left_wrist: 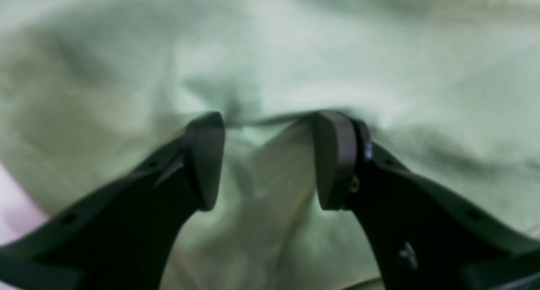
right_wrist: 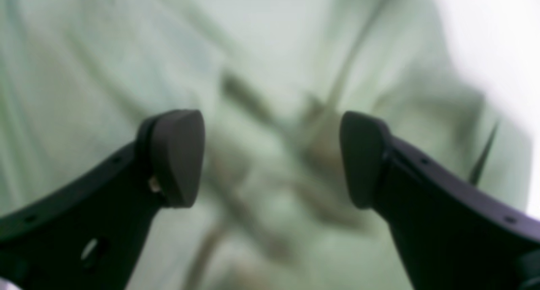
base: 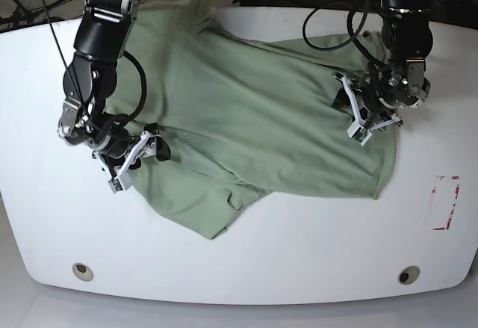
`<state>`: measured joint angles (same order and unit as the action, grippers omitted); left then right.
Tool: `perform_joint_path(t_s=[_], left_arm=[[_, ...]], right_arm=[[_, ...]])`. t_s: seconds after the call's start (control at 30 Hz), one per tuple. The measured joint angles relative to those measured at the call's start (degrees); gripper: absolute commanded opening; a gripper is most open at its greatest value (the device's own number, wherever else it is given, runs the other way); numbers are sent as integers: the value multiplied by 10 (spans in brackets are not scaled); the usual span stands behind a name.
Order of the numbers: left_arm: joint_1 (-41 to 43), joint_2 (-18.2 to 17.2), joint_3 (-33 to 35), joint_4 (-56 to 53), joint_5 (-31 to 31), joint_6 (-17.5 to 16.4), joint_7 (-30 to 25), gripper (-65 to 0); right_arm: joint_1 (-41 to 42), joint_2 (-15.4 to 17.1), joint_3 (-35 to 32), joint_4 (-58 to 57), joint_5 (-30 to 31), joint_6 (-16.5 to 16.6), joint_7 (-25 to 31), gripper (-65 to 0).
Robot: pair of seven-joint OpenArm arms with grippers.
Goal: Fold the T-shirt properly
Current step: 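Grasp the shirt body with both grippers, pressing into the fabric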
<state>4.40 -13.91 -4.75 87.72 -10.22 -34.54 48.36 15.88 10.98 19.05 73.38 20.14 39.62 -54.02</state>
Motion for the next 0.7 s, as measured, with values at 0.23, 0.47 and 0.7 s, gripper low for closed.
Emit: perform_joint_path(t_s=[0.23,0.47,0.7], left_arm=[[-1,-25,1,-11,-9,2,-4,-333],[-13,-29,-2,-13,4,-39,3,-333],[-17,-30,-2,-14,8,-53,11,-332]], right_arm=[[59,-7,-3,-148,-66,2,59,-531],[107,-5,0,-270,-120,7,187,-506],[147,19,0,-369,-145,12,279,-506]])
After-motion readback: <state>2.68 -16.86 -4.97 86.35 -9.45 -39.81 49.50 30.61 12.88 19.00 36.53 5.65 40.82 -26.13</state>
